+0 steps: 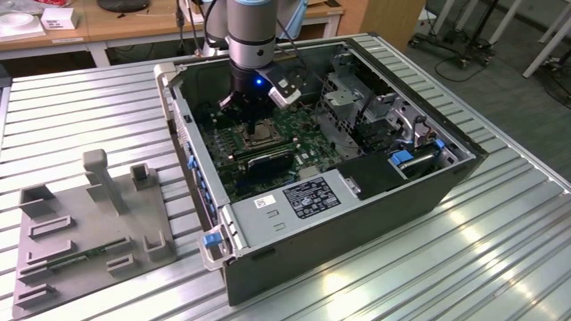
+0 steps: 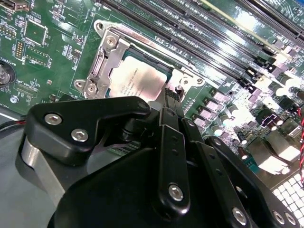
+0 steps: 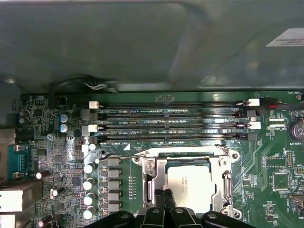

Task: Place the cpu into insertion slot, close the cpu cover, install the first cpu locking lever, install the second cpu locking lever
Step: 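Close the cpu cover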

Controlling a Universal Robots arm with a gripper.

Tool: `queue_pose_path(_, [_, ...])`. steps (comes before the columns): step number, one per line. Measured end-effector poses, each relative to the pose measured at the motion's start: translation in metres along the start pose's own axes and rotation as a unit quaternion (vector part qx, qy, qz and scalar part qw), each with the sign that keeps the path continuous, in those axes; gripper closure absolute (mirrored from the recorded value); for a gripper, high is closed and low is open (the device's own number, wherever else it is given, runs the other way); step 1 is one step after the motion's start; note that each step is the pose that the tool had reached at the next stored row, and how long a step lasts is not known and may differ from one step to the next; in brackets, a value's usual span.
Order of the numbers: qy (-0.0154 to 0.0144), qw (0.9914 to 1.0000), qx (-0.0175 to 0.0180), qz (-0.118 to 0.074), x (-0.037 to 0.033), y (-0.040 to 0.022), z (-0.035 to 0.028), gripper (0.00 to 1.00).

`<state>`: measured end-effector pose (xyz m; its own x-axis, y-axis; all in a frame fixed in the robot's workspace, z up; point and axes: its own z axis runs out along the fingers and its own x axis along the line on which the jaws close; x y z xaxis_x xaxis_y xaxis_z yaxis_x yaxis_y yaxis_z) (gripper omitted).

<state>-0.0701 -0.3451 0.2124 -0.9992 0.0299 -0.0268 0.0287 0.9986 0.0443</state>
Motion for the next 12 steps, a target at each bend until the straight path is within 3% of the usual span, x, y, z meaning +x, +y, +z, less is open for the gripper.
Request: queue_pose_path(12, [-0.0001,1.0,0.0,0.0,0.0003,-0.0002,0.0031,0.89])
